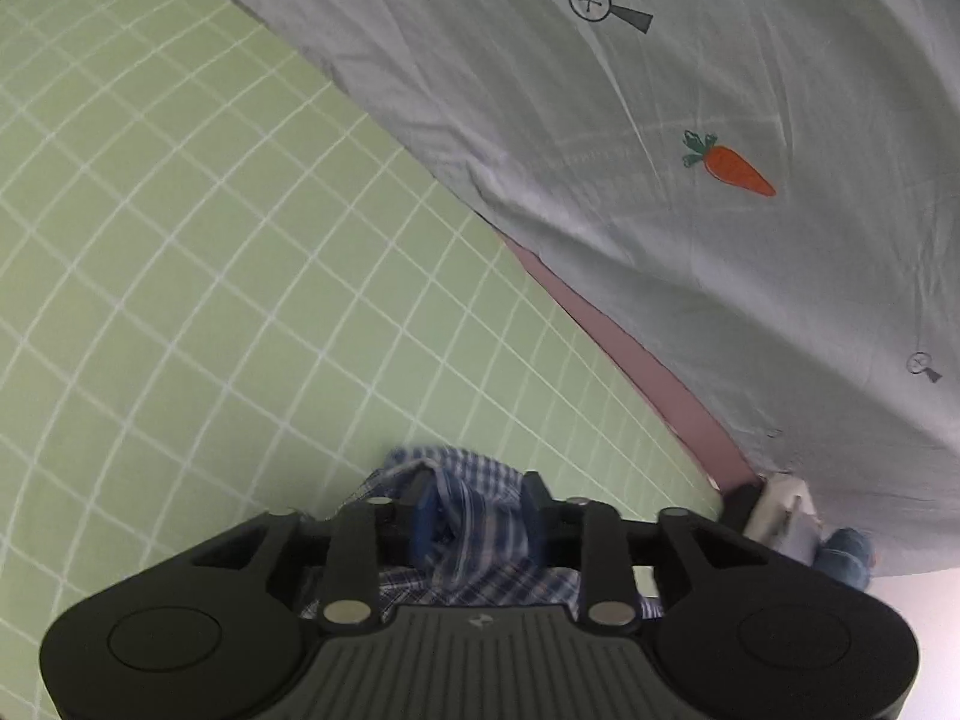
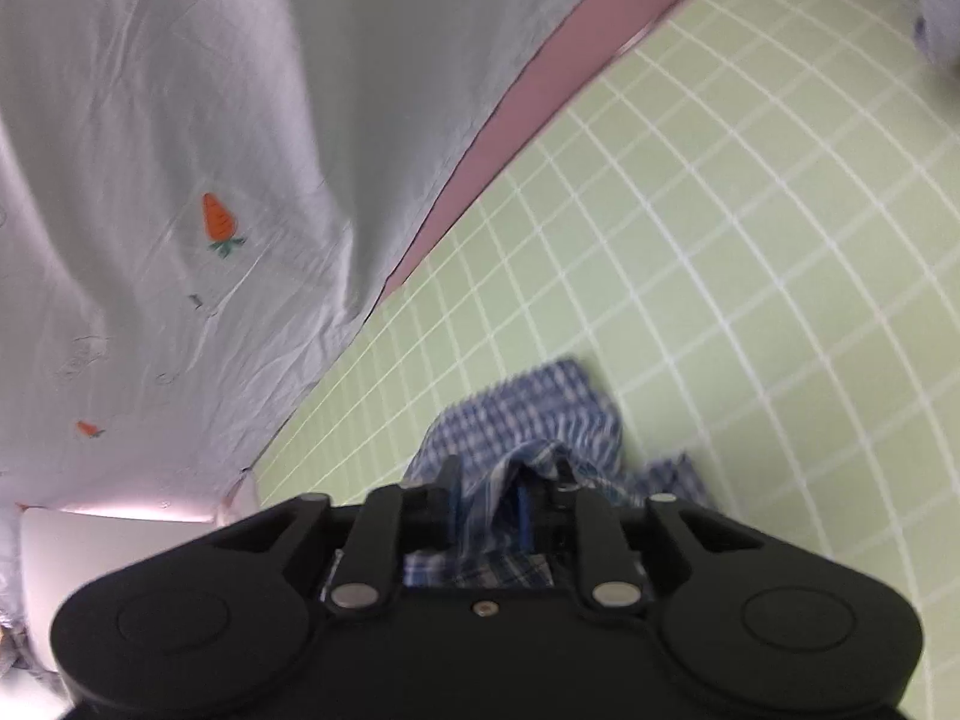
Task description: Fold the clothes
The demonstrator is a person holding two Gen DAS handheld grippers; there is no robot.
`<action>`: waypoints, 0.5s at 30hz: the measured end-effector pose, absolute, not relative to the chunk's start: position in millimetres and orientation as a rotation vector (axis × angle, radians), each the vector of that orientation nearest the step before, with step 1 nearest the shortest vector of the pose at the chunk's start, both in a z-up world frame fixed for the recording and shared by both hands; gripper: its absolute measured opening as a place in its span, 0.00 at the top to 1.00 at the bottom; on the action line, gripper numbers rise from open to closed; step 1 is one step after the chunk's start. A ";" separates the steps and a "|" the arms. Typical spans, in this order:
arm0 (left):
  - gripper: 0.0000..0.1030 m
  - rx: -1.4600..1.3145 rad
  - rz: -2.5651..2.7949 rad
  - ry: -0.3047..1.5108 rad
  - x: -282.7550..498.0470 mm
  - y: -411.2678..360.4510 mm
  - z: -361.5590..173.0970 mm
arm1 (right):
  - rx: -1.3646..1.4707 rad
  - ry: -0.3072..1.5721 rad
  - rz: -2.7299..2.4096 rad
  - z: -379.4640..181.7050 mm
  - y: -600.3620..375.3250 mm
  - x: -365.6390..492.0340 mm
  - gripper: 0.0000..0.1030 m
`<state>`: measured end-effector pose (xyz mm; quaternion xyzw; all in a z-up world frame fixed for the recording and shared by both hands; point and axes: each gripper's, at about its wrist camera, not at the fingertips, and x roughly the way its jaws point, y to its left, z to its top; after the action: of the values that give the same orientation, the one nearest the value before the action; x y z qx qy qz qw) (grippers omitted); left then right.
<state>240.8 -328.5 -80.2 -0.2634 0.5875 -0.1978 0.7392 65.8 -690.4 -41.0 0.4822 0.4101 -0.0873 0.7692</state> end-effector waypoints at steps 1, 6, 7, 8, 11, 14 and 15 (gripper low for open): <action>0.54 -0.539 -0.428 1.262 239.5 -330.0 -80.8 | 0.990 0.896 -0.202 -42.3 -693.1 77.8 0.67; 0.32 -0.360 -0.413 1.170 222.5 -335.1 -92.3 | 0.749 0.827 -0.258 -42.7 -681.1 81.9 0.38; 0.31 -0.325 -0.418 1.170 216.5 -336.7 -97.4 | 0.721 0.806 -0.272 -43.8 -676.8 76.4 0.33; 0.30 -0.287 -0.427 1.172 210.6 -339.3 -103.8 | 0.709 0.789 -0.278 -45.9 -672.1 69.8 0.30; 0.27 -0.154 -0.464 1.173 190.7 -346.7 -118.1 | 0.701 0.793 -0.252 -56.7 -653.1 55.7 0.21; 0.22 -0.061 -0.470 1.174 176.2 -351.2 -129.6 | 0.619 0.841 -0.233 -72.0 -628.6 50.1 0.20; 0.21 -0.052 -0.469 1.173 172.3 -351.5 -133.6 | 0.595 0.856 -0.237 -77.4 -622.2 49.4 0.20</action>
<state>172.3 -351.5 -133.6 -0.0241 0.5482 -0.2193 0.8067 49.4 -622.2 -77.4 0.2836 0.4078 -0.1131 0.8605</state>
